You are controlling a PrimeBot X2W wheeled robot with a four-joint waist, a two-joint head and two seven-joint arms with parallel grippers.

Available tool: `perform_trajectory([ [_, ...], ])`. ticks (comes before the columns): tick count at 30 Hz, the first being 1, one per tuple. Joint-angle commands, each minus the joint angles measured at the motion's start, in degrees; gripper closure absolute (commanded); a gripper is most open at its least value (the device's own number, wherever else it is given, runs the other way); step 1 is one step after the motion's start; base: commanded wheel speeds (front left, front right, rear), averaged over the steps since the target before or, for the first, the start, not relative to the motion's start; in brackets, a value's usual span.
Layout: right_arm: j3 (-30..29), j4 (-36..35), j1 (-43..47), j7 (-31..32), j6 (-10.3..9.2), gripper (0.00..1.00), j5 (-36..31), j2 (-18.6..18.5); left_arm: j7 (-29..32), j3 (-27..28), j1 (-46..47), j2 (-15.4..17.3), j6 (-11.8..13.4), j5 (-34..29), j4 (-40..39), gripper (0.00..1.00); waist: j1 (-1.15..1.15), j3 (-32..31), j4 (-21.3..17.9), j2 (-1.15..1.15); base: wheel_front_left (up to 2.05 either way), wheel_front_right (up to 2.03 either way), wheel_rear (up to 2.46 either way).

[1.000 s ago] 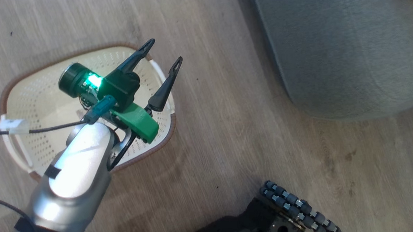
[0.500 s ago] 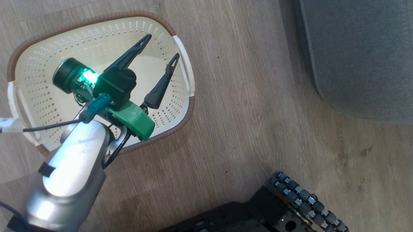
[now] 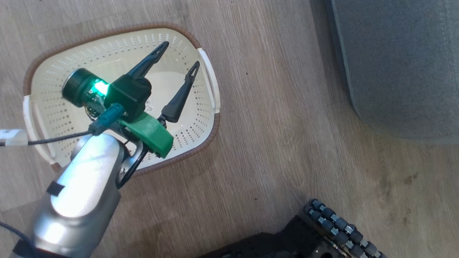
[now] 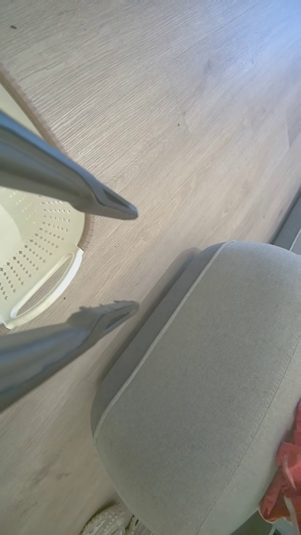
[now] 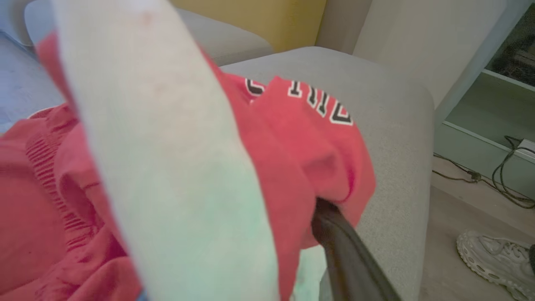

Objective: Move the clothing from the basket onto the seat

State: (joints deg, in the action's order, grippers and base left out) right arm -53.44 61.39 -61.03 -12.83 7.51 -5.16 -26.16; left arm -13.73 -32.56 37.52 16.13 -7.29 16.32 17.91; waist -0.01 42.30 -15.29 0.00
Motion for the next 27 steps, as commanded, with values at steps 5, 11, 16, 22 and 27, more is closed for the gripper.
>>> perform_trajectory([
  [5,3.9,0.9,6.7,-2.0,-0.02,0.0,3.1,-3.7,-1.0,1.3,-0.4,-1.0,0.3,1.1,0.6,0.0,0.01,-3.3,1.1,0.0,0.0,0.0,0.0],
  [11,10.3,-3.1,15.2,-2.1,-0.02,0.0,8.2,-2.6,-1.2,1.9,-1.6,-3.2,0.3,1.8,2.3,0.0,0.01,-7.6,2.4,0.0,0.0,0.0,0.0],
  [16,15.0,-7.5,24.5,-2.2,-0.02,0.0,12.5,-1.4,-1.3,3.6,-3.4,-5.0,0.2,1.8,2.3,0.0,0.01,-11.4,3.8,0.0,0.0,0.0,0.0],
  [22,20.0,-13.4,32.3,-2.2,-0.02,0.0,16.2,2.0,-1.3,6.0,-5.9,-6.6,0.1,1.7,2.8,0.0,0.01,-15.4,5.1,0.0,0.0,0.0,0.0],
  [27,27.8,-20.0,37.8,-2.2,-0.02,0.0,18.4,6.1,-1.3,9.4,-8.4,-8.0,0.0,1.5,3.5,0.0,0.01,-19.3,6.2,0.0,0.0,0.0,0.0],
])
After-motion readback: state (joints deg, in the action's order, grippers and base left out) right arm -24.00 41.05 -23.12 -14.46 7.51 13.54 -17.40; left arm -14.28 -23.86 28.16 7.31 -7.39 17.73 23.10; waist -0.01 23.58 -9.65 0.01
